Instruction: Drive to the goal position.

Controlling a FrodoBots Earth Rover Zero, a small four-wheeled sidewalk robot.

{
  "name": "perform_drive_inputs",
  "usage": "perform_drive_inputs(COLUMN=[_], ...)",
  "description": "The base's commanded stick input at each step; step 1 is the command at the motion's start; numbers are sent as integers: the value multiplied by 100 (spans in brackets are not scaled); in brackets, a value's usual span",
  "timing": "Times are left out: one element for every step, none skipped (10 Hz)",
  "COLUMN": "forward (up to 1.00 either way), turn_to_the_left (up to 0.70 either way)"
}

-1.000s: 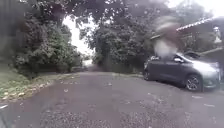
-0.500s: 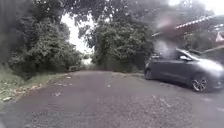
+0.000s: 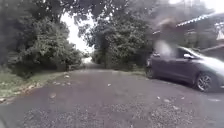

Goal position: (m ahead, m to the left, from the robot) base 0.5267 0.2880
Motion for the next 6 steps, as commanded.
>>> perform_drive_inputs(forward=[70,70,70,70,70,70], turn_to_the_left=[4,16,16,16,16,21])
